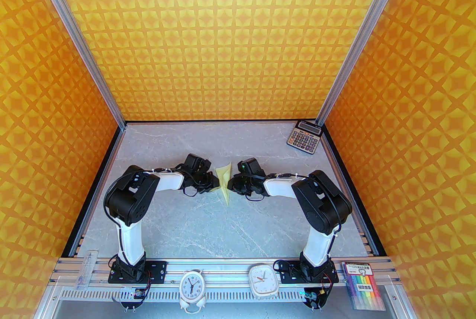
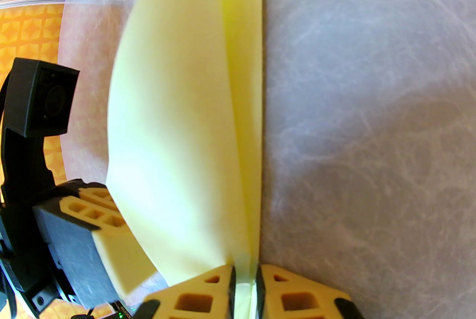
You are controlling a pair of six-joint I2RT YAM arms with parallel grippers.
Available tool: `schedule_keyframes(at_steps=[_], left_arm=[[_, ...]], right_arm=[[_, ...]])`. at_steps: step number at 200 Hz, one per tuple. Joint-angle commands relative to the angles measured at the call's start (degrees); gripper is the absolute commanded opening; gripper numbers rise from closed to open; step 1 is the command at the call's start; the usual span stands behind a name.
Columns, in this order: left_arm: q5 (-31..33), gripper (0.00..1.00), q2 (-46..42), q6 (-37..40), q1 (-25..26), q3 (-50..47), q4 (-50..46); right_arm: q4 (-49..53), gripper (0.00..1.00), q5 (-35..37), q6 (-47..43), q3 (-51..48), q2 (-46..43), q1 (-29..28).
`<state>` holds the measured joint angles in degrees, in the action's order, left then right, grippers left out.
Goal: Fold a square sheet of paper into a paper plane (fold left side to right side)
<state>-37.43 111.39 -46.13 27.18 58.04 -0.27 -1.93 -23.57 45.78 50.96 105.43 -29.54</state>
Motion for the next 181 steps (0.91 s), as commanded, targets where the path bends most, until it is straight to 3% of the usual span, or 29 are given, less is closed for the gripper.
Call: schedule_keyframes(at_steps=[1, 37, 127, 160, 181], left_arm=[[0.7, 0.16, -3.2, 1.8, -0.9, -0.4, -3.1], [1.8, 0.4, -6.5, 4.7, -1.2, 2.1, -5.5], [0.1, 0.38, 1.6, 8.1, 0.7, 10.2, -8.9], [0.2, 0.34, 3.8, 9.0, 1.0, 11.9, -9.8], [0.2, 0.25, 4.6, 9.4, 1.0, 12.7, -10.3]], right_arm=[[3.1, 0.18, 1.3, -1.5, 0.7, 2.0, -0.9], [3.4, 0.18, 1.7, -1.8, 0.6, 2.0, -1.1], [3.5, 0.18, 1.6, -1.9, 0.9, 2.2, -1.3], [3.4, 0.18, 1.6, -1.8, 0.8, 1.8, -1.3], [3.8, 0.18, 1.9, -2.0, 0.7, 1.5, -1.3]])
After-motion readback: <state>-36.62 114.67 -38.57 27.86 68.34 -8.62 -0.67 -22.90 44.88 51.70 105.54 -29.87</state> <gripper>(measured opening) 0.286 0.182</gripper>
